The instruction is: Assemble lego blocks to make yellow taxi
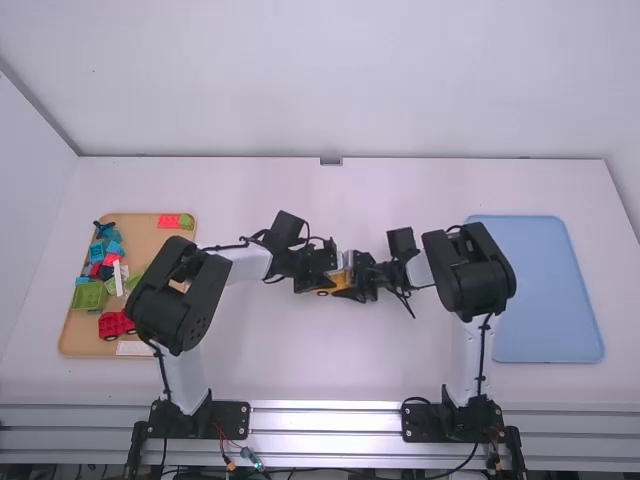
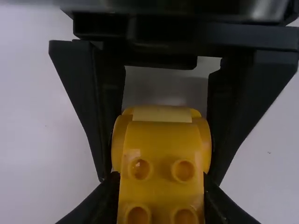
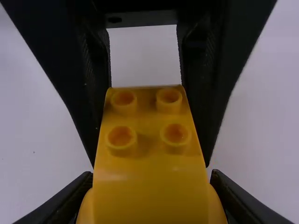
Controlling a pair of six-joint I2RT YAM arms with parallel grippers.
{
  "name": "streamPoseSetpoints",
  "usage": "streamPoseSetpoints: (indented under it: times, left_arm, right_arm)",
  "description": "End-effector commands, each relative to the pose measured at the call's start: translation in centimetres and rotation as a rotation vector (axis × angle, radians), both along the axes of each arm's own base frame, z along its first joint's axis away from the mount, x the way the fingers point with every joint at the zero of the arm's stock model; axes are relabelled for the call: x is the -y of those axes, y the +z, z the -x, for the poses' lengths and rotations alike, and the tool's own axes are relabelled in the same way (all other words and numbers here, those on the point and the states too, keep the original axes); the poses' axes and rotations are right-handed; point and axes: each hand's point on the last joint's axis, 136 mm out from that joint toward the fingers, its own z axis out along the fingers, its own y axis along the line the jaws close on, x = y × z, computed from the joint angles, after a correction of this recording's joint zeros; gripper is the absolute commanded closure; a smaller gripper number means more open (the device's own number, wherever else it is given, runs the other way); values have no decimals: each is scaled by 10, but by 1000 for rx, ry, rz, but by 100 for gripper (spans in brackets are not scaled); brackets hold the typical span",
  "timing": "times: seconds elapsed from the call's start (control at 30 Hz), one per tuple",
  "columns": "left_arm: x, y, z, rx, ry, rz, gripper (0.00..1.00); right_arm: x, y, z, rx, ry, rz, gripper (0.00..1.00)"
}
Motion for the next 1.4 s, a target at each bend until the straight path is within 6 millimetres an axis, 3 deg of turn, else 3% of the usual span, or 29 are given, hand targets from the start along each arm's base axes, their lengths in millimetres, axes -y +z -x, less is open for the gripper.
streamPoseSetpoints:
  times: [0.0,0.27,0.6,0.67,0.7,0.73,0.77,0.9,1.03,1.17,1.37]
  left_arm:
    - [-2,0,3,-3,12,-17,62]
    - [1,21,6,19,-33,46,51]
    - [-25,57,7,35,-73,166,44]
    - [-36,64,8,29,-74,209,38]
    - [-46,69,6,26,-67,239,27]
    - [-56,74,4,20,-50,271,1]
    - [-57,74,4,19,-47,275,1]
    - [-96,92,-7,9,43,402,1]
    - [-126,103,-15,30,117,506,1]
    - [-148,94,-31,19,251,506,1]
    - [-172,72,-68,7,587,429,1]
  right_arm:
    - [1,-9,5,-37,-9,24,44]
    - [1,-9,5,-38,-9,24,43]
    - [2,-12,3,-34,-20,42,43]
    - [2,-12,3,-39,-23,42,44]
    - [2,-12,3,-40,-22,42,43]
    - [2,-12,3,-40,-22,42,43]
    - [2,-12,3,-40,-22,42,43]
    - [0,-7,3,-31,-9,15,43]
    - [0,11,-7,-58,-42,-38,44]
    - [18,45,-31,-66,-141,-62,50]
    - [84,91,-73,-37,-419,14,44]
